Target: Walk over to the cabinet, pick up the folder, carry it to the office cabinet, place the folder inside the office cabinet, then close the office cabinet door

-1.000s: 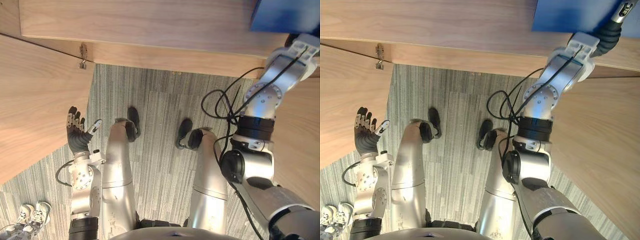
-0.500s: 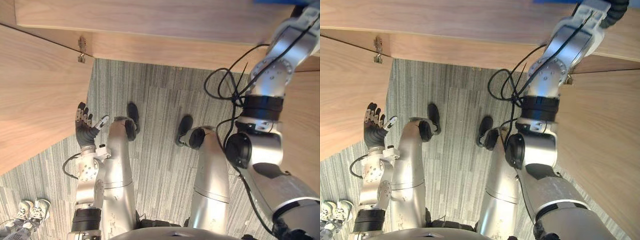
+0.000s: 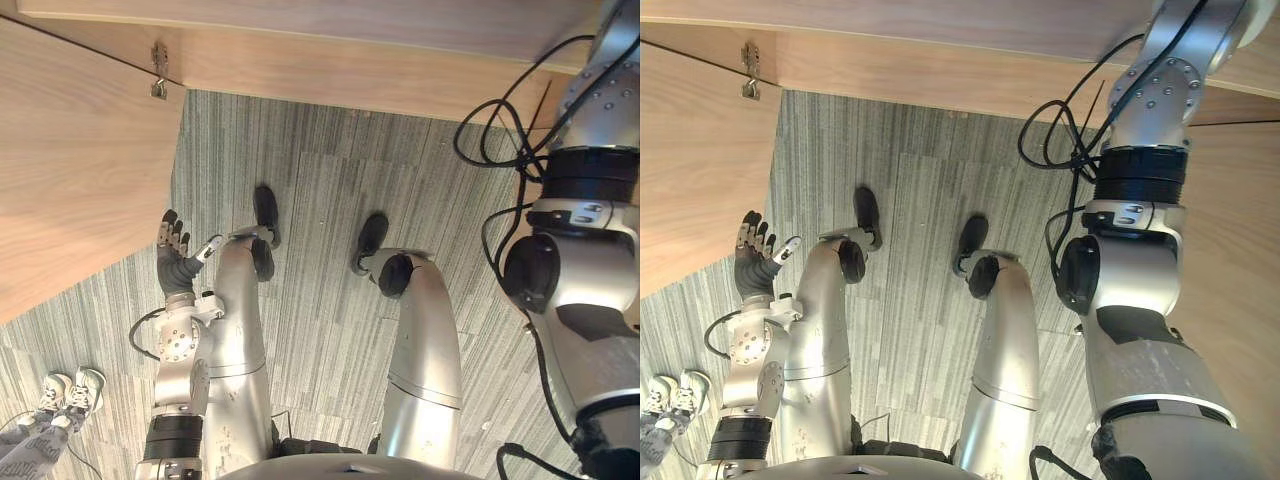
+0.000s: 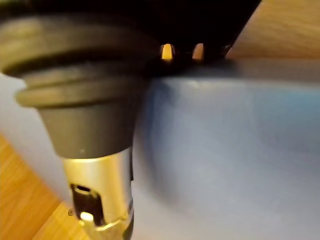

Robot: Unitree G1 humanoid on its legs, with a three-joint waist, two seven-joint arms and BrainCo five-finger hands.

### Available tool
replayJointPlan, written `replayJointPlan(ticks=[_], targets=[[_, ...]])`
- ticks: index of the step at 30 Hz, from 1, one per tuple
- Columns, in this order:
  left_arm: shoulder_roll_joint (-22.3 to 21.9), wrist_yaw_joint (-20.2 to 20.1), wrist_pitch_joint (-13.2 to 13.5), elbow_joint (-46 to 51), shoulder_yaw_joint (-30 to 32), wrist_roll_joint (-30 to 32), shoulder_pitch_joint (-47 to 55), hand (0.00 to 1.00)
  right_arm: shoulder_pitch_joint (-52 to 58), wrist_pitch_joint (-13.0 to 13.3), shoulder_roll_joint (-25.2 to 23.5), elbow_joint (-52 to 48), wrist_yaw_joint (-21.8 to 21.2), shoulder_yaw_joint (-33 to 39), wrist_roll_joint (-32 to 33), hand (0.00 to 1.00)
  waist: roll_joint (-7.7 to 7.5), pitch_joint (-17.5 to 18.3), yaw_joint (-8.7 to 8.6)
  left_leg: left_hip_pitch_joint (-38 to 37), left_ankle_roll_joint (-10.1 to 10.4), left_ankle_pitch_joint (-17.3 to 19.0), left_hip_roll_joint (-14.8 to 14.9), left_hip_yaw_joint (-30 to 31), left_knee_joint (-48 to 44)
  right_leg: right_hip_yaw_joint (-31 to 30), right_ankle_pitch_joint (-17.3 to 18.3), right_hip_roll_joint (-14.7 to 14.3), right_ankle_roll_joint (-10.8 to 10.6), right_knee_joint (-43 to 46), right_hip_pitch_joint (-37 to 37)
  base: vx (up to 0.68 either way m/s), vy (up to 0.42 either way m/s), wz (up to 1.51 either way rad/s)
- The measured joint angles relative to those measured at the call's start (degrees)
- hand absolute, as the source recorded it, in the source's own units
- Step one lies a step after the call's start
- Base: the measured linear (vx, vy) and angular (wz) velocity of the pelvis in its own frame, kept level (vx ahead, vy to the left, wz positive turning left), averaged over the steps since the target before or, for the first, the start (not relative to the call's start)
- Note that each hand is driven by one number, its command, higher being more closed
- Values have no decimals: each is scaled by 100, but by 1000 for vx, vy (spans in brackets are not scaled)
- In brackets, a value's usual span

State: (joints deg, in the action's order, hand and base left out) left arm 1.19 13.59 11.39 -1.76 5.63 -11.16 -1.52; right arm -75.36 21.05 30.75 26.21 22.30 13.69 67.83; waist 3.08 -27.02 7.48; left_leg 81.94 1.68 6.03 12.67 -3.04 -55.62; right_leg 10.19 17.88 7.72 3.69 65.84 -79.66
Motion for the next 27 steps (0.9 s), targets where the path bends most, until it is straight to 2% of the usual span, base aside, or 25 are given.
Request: replayJointPlan(ticks=[6, 15, 17, 20, 22, 27], targets=[[-1, -8, -1, -76, -18, -5, 3, 0, 0, 57, -1, 127, 40, -14, 41, 0, 0, 0, -6, -150, 32, -109, 17, 0, 229, 118, -16, -7, 15, -167, 163, -2, 6, 3], [4, -16, -3, -123, -12, -112, -3, 0, 3, -3, -4, 162, 28, -179, 11, 0, 0, 0, -22, -250, 25, -126, 78, -20, 270, 102, -130, -69, 21, -301, 261, -6, 21, -5], [6, -16, -4, -122, -12, -113, -3, 0, 28, -73, 14, 161, 7, -304, -80, 0, 0, 0, -31, -299, 26, -124, 96, -45, 284, 86, -129, -94, -4, -338, 305, -25, 15, -7], [65, -23, -7, -124, -11, -110, -8, 0, 159, -378, 206, 160, -131, -688, -424, 0, 0, 0, -108, -325, 22, -99, 121, -83, 346, 93, -169, -115, -35, -428, 338, -32, 13, -4], [115, -28, -15, -150, -6, -101, -97, 0, 321, -591, 454, 152, -365, -928, -675, 0, 0, 0, -126, -357, -30, -160, 207, -186, 406, 73, -230, -134, -48, -520, 350, -28, 12, -8], [254, -70, -16, -216, 7, -94, -186, 0, 505, -894, 1056, 150, -769, -1496, -893, 0, -1, 0, -186, -385, -51, -163, 274, -274, 465, 13, -371, -207, -92, -715, 372, -13, 15, -13]])
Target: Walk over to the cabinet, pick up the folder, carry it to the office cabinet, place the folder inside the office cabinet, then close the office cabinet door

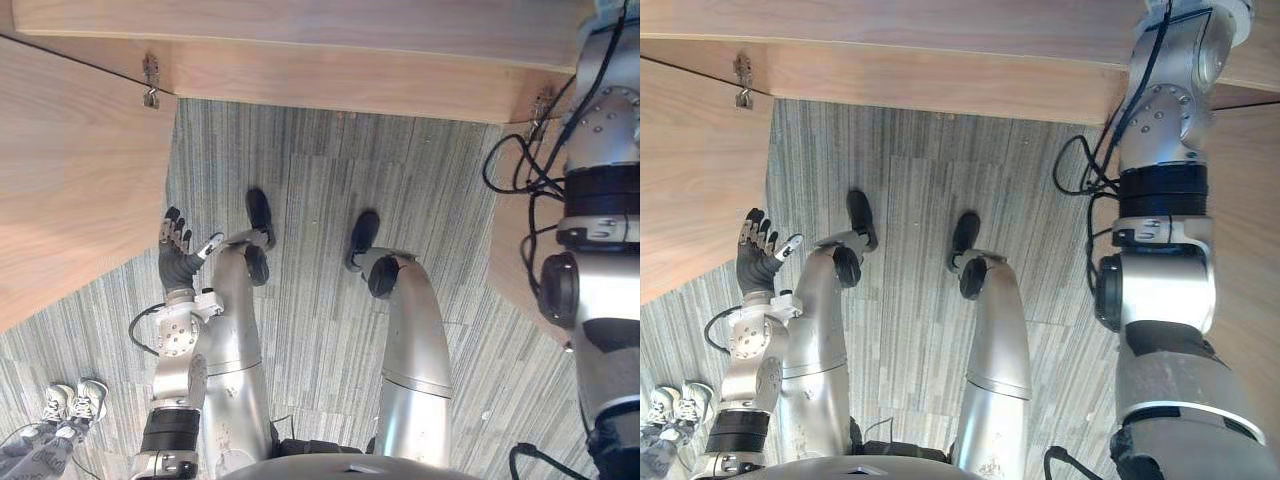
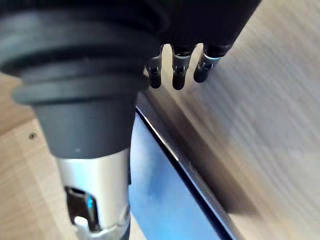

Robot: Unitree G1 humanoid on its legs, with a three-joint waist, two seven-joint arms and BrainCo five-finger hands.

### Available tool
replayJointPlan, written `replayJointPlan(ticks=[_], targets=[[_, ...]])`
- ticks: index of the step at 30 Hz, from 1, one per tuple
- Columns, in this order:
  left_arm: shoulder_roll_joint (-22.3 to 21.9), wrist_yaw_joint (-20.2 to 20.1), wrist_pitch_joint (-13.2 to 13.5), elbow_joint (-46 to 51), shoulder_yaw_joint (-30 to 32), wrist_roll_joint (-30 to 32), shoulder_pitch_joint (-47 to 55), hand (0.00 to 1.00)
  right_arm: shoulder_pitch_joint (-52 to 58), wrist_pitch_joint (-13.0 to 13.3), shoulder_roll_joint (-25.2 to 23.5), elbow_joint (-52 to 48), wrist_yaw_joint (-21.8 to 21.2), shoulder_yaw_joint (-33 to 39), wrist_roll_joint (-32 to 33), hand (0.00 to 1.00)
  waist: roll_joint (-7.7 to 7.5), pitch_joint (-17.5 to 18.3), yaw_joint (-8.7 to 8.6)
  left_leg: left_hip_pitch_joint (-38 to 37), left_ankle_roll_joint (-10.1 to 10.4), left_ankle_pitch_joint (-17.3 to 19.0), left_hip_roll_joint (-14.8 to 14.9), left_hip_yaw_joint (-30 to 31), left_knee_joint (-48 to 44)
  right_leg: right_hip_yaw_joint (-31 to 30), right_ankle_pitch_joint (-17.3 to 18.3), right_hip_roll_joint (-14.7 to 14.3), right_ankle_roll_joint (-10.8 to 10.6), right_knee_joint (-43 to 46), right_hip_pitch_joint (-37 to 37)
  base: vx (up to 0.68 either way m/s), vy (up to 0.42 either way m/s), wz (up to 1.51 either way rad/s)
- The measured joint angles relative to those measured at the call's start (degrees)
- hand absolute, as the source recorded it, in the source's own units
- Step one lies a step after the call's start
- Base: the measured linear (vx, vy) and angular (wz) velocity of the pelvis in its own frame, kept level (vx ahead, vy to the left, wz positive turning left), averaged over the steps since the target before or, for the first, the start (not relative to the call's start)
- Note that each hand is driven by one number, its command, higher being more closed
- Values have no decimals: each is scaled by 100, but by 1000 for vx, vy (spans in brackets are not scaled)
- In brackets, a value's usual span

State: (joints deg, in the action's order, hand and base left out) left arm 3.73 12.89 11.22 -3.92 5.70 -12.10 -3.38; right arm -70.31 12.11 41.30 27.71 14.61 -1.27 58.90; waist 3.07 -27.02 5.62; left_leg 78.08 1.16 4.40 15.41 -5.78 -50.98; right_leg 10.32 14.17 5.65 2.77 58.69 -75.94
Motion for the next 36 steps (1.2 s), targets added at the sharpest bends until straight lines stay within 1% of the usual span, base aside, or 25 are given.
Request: replayJointPlan(ticks=[2, 3, 5, 7, 8, 9, 11, 14, 17, 18, 19, 22, 25, 28, 30, 33, 34, 35, 36], targets=[[104, -72, -8, -163, 16, 1, -3, 0, 10, -136, 345, 0, -234, -359, -113, 0, 0, 0, -84, -32, -10, 2, 11, -42, 8, -31, -40, -8, -5, -57, 30, -23, 24, -8], [128, -90, -10, -197, 18, 1, -9, 0, 11, -168, 442, 1, -307, -452, -172, 0, 0, 0, -102, -34, -11, 3, 13, -42, 9, -30, -46, -11, -14, -71, 39, -27, 20, -8], [205, -195, -22, -428, 21, 0, -108, 0, 11, -297, 907, 2, -612, -881, -311, 0, 0, 0, -119, -93, -21, -4, 38, -62, 37, -32, -99, -45, -57, -187, 119, -36, 16, -9], [217, -222, -28, -483, 21, -1, -121, 0, 11, -351, 1111, -1, -733, -1131, -339, 0, 0, 0, -130, -148, -31, -6, 40, -79, 86, -38, -108, -48, -70, -233, 174, -36, 10, -5], [259, -270, -27, -549, 20, -2, -134, 0, 13, -397, 1356, -12, -896, -1438, -484, 0, -24, 13, -134, -211, -43, -14, 40, -117, 169, -35, -134, -44, -94, -324, 220, -37, 7, -4], [290, -300, -28, -585, 21, -2, -139, 0, 13, -417, 1430, -24, -977, -1509, -556, 0, -42, 23, -134, -231, -44, -16, 42, -145, 203, -35, -146, -31, -104, -354, 223, -34, 8, -7], [412, -348, -42, -642, 29, -2, -143, 0, 12, -469, 1776, -163, -1204, -1867, -847, 0, -59, 35, -136, -241, -79, -36, 71, -219, 223, -21, -194, 0, -109, -409, 218, -24, 4, -9], [511, -448, -60, -690, 40, -2, -214, 0, 11, -498, 2034, -206, -1342, -2232, -1416, 0, -59, 36, -166, -235, -82, -36, 78, -232, 226, -17, -240, -4, -111, -466, 229, -21, 1, -5], [538, -459, -72, -712, 44, -3, -265, 0, 11, -510, 2126, -211, -1389, -2400, -1878, 0, -59, 36, -185, -244, -85, -38, 90, -231, 231, -4, -271, -19, -126, -542, 264, -18, 0, -4], [538, -463, -80, -743, 43, -2, -301, 0, 11, -510, 2153, -234, -1413, -2471, -2121, 0, -59, 36, -201, -251, -85, -37, 94, -234, 234, -4, -279, -23, -139, -564, 282, 0, 0, 0], [539, -470, -98, -812, 45, -5, -372, 0, 11, -513, 2205, -277, -1417, -2536, -2498, 0, -59, 36, -211, -254, -87, -35, 95, -244, 253, -9, -287, -23, -151, -581, 288, 0, 0, 0], [540, -490, -131, -844, 52, -5, -511, 0, 35, -528, 2249, -491, -1412, -2546, -3204, 0, -59, 36, -249, -264, -118, -54, 102, -301, 312, -28, -343, -24, -181, -661, 287, -29, 3, -4], [543, -496, -139, -844, 114, -6, -621, 0, 246, -557, 2253, -708, -1414, -2530, -3626, 0, -60, 36, -249, -285, -121, -55, 115, -351, 326, -48, -366, -22, -180, -695, 293, -16, 0, -3], [580, -507, -143, -836, 163, -6, -654, 0, 630, -555, 2253, -929, -1475, -2512, -3823, 0, -60, 36, -247, -295, -121, -55, 113, -357, 352, -42, -368, -20, -182, -722, 305, 0, 0, 0], [586, -558, -145, -836, 209, -6, -654, 0, 794, -505, 2252, -1034, -1491, -2453, -3901, 0, -60, 36, -244, -304, -125, -58, 112, -362, 366, -41, -370, -19, -182, -732, 311, 0, 0, 0], [590, -613, -147, -829, 276, -5, -647, 0, 1433, -472, 2221, -1411, -1545, -1935, -3902, 0, -60, 36, -234, -374, -129, -61, 103, -360, 412, -25, -370, -18, -182, -770, 385, 0, 0, 0], [585, -615, -147, -816, 285, -5, -634, 0, 1753, -451, 2112, -1612, -1540, -1631, -3903, 0, -72, 42, -235, -397, -129, -60, 100, -372, 418, -33, -368, -17, -184, -780, 397, 0, 0, 0], [583, -615, -146, -802, 314, -4, -619, 0, 2039, -423, 1869, -1789, -1518, -1291, -3904, 0, -97, 55, -254, -403, -128, -60, 100, -381, 420, -39, -368, -17, -184, -787, 396, 0, 0, 0], [581, -612, -146, -802, 321, -1, -618, 0, 2163, -389, 1712, -1857, -1488, -1125, -3908, 0, -107, 60, -269, -404, -128, -60, 100, -381, 419, -38, -367, -18, -185, -787, 397, 0, 0, 0]])
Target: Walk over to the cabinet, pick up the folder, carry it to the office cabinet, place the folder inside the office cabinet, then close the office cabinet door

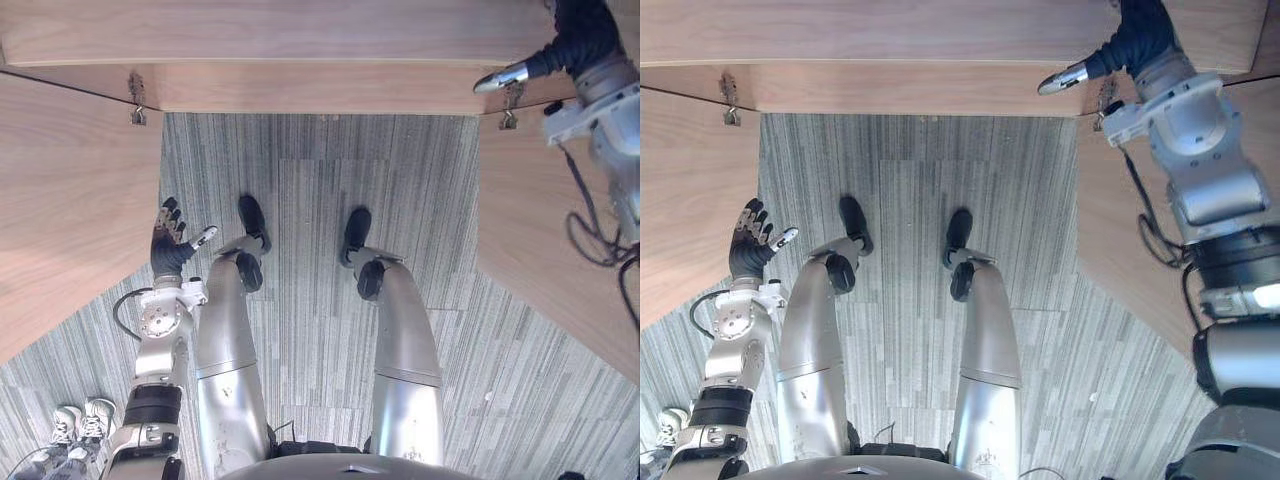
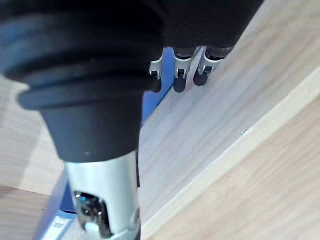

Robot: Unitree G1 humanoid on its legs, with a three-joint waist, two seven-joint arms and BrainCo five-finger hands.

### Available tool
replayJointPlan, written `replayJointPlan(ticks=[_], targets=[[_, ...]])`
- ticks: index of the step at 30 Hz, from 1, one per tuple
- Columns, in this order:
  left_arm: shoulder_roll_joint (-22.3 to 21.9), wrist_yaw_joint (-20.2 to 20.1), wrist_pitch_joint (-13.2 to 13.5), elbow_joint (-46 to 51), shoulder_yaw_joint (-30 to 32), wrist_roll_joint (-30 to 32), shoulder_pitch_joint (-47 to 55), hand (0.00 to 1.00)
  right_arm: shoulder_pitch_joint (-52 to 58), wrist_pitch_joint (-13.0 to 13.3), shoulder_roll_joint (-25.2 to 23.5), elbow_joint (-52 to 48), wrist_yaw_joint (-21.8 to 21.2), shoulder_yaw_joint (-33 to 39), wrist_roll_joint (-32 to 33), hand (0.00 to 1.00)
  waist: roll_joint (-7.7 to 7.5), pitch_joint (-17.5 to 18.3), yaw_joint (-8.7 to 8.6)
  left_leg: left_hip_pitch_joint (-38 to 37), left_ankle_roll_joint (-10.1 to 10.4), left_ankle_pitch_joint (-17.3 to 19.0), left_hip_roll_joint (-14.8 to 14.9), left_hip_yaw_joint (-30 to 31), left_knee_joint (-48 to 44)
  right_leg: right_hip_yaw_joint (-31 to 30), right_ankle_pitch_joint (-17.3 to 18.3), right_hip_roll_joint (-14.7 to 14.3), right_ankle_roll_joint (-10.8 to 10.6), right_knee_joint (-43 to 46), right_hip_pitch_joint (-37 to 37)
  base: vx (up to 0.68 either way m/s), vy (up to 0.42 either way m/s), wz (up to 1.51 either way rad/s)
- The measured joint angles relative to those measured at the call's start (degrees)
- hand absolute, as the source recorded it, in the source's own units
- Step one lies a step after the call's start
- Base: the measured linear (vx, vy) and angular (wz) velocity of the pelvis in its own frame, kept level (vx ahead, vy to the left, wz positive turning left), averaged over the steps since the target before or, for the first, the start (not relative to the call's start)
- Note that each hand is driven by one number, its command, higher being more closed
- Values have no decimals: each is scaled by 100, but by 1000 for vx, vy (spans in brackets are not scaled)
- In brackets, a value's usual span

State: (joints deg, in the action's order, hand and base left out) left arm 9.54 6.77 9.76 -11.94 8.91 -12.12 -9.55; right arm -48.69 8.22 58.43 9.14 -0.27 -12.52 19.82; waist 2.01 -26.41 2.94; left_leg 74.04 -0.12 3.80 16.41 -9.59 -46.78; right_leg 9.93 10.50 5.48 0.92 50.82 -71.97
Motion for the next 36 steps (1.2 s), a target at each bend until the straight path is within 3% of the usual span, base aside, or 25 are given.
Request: replayJointPlan(ticks=[1, 7, 14, 18, 36], targets=[[-17, 2, 3, 3, -2, 2, 0, 0, 211, 34, -360, -155, 115, 339, -3, 100, -8, 4, -16, -2, 0, 0, 0, 1, 0, 0, 0, -1, 0, 0, -1, 0, 0, 0], [-257, 86, 5, 9, -5, 181, -18, 0, 434, 315, -2083, -659, 1197, 1637, -581, 100, -9, 4, -26, -21, 0, 1, -7, -3, 0, -17, 8, 10, 12, 60, -10, 0, 0, 0], [-428, 301, 5, 12, -9, 349, -45, 0, -30, 326, -3337, -634, 2040, 1826, -1037, 100, -8, 4, 41, -15, 18, 7, -20, -70, -8, -115, 21, 24, 34, 219, -162, -38, -34, 1], [-516, 326, 10, 16, -9, 347, -45, 0, -211, 323, -3583, -577, 2166, 1806, -1122, 100, -8, 4, 56, 50, 23, -1, -10, -56, -26, -103, 20, 23, 37, 239, -216, -33, -31, -2], [-503, 558, 80, -49, -6, 317, -40, 0, -1676, 278, -3528, 899, 2203, 1028, -1092, 100, -6, 5, 236, 677, 61, 23, -77, 184, -446, 36, 282, 194, 145, 858, -763, -35, -23, 6]])
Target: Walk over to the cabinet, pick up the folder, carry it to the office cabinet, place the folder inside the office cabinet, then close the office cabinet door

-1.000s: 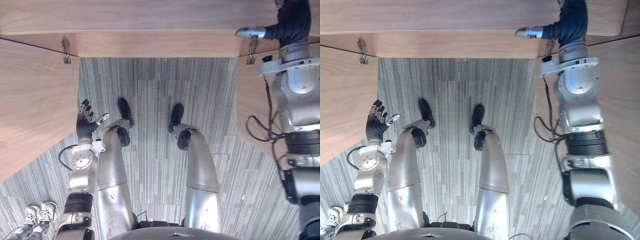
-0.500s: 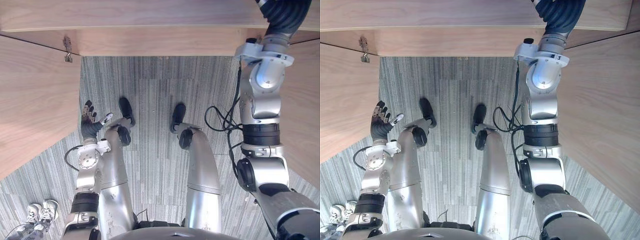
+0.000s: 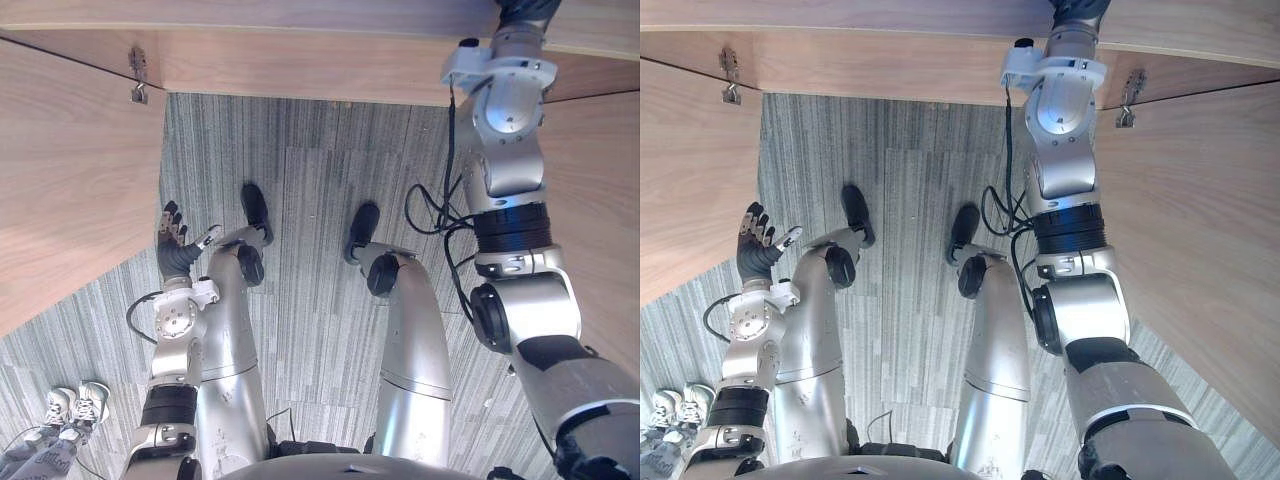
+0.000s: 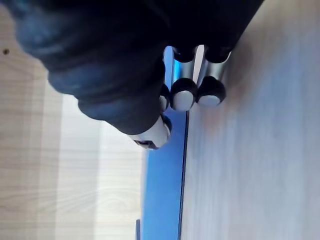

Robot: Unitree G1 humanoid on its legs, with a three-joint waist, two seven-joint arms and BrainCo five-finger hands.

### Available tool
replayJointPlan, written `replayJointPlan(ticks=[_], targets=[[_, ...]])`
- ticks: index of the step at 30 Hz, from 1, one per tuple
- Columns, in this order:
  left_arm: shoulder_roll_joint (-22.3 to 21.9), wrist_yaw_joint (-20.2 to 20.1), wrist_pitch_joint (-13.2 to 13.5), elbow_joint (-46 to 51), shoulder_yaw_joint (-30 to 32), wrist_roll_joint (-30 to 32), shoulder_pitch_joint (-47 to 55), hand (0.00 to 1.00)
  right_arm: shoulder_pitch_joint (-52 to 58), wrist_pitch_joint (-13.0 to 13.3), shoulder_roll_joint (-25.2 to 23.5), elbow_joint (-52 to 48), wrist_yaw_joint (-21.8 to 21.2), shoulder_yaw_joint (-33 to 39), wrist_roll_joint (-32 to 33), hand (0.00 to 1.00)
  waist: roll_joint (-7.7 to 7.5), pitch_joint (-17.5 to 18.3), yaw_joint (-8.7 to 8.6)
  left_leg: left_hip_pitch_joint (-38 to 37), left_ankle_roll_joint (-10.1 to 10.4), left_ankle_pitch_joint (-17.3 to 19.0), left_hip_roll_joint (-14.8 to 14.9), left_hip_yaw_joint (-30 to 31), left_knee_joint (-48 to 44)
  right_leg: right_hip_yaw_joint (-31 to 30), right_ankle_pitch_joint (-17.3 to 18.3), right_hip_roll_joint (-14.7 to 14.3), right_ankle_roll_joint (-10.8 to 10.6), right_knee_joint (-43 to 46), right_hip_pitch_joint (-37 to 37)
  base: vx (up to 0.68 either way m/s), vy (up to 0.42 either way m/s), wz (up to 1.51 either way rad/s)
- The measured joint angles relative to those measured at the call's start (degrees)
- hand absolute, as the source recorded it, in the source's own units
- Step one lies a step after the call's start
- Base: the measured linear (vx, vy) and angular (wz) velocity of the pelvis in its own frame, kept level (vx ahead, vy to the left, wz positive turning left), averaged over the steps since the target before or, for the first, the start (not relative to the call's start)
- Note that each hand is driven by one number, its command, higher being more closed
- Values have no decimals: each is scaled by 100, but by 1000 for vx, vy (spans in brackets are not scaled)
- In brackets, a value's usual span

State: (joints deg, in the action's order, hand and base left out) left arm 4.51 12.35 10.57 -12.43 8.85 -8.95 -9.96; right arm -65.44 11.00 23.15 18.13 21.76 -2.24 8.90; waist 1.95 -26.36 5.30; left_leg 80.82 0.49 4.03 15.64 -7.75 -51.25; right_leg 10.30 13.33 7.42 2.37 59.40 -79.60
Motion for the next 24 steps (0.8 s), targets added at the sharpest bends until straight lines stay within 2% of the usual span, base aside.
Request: replayJointPlan(ticks=[9, 16, 24], targets=[[52, 26, 186, -57, -15, -217, -12, 0, -712, -2, 439, 580, 0, -317, 121, 100, 0, 0, 67, 266, -13, -28, -80, 143, -42, 135, 69, 103, 51, 147, -189, -44, -19, 8], [97, 121, 188, -222, -14, -248, -12, 0, -928, 53, 602, 766, -7, -510, 435, 100, 0, 0, 64, 278, 7, -113, -140, 153, 79, 191, 112, 177, 54, 165, -208, -22, -16, 9], [72, 118, 189, -222, -62, -443, -13, 0, -939, 58, 899, 776, -4, -538, 879, 100, 0, 0, 31, 251, 9, -397, -259, 154, 444, 335, 117, 336, 62, 140, -216, -45, -33, 17]])
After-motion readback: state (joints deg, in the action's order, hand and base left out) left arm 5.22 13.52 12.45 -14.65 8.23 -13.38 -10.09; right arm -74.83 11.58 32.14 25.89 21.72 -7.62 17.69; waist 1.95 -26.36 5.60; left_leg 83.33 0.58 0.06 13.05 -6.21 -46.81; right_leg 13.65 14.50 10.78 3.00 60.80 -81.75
